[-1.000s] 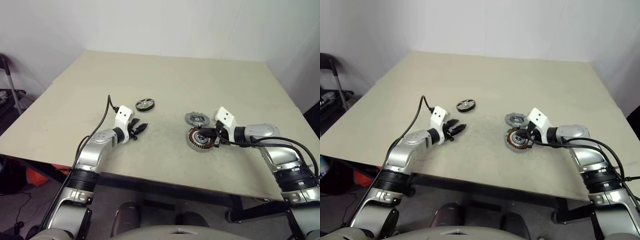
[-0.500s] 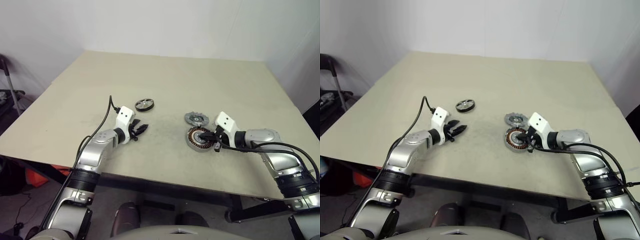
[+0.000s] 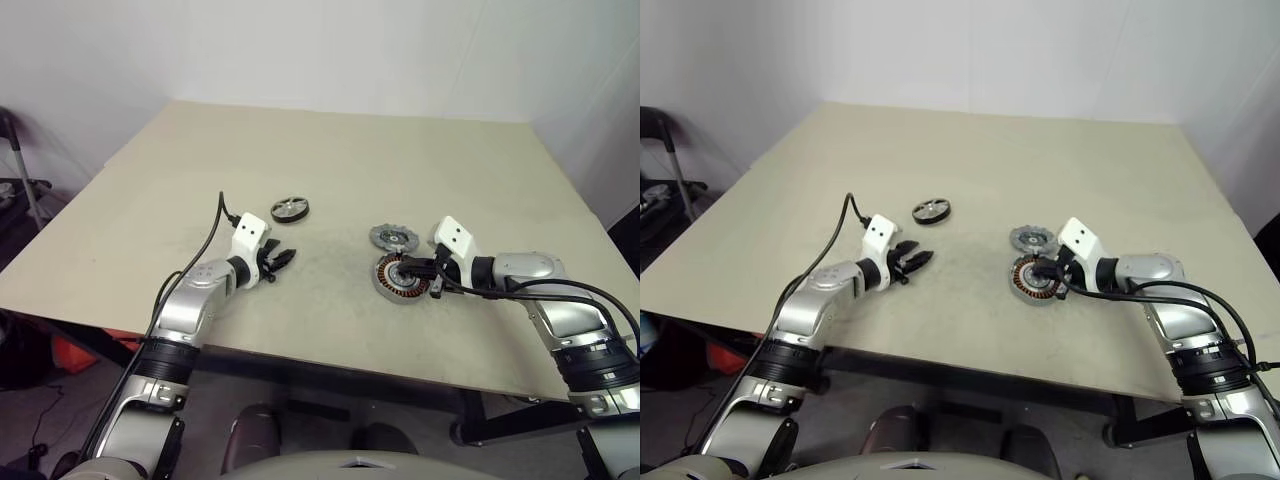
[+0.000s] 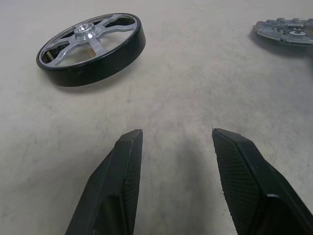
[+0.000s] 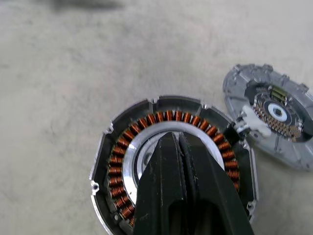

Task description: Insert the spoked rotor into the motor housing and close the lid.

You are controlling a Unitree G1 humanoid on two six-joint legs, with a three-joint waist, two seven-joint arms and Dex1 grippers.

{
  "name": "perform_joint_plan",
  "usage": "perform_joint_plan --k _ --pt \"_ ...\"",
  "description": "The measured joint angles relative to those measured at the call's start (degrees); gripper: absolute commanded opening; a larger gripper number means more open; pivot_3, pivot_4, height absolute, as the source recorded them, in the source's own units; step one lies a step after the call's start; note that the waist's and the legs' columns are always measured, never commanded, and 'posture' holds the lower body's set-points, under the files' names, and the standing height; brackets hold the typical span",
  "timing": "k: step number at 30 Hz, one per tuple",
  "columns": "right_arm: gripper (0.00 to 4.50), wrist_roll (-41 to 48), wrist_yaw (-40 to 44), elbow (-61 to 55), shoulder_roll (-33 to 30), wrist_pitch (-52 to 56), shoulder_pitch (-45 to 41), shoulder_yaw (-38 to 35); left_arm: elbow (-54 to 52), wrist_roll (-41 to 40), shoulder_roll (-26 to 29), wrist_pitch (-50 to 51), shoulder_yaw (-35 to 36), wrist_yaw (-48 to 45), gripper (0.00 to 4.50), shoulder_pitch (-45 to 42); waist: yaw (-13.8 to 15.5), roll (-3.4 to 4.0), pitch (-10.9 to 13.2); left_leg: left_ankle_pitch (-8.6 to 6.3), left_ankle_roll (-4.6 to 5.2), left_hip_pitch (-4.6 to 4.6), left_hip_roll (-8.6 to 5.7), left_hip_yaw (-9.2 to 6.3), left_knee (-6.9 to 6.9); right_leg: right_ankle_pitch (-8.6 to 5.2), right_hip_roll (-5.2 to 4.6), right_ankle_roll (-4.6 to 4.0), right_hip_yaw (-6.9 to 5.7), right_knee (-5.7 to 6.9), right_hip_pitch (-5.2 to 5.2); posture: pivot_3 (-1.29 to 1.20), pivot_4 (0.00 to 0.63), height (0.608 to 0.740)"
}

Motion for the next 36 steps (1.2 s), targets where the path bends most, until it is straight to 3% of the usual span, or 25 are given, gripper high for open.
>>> perform_joint_plan --k 18,29,36 --pt "0.03 0.2 0.2 -0.7 0.4 0.3 -3.3 -1.0 0.1 0.0 0.1 0.1 0.8 0.5 2.39 0.6 0.0 0.04 0.0 0.02 -0.03 -0.06 0.00 0.00 0.00 0.01 0.00 0.00 0.00 -0.02 -0.05 0.00 0.000 0.740" --pt "0.03 -1.0 0.0 -0.8 0.6 -1.4 1.5 1.0 0.2 0.0 0.4 0.6 1.0 0.5 2.39 0.6 -0.2 0.05 0.0 0.01 -0.02 0.16 0.02 0.01 0.00 0.01 0.00 0.00 0.01 0.01 0.11 0.00 0.000 0.740" --pt "0.03 1.4 -0.3 -0.8 1.3 0.5 -1.6 -0.8 1.7 -0.1 0.4 0.6 2.1 0.7 2.39 0.2 -0.2 0.06 0.0 0.01 -0.03 0.10 0.00 0.01 -0.01 0.01 0.00 0.01 0.03 0.01 0.06 0.00 0.000 0.740"
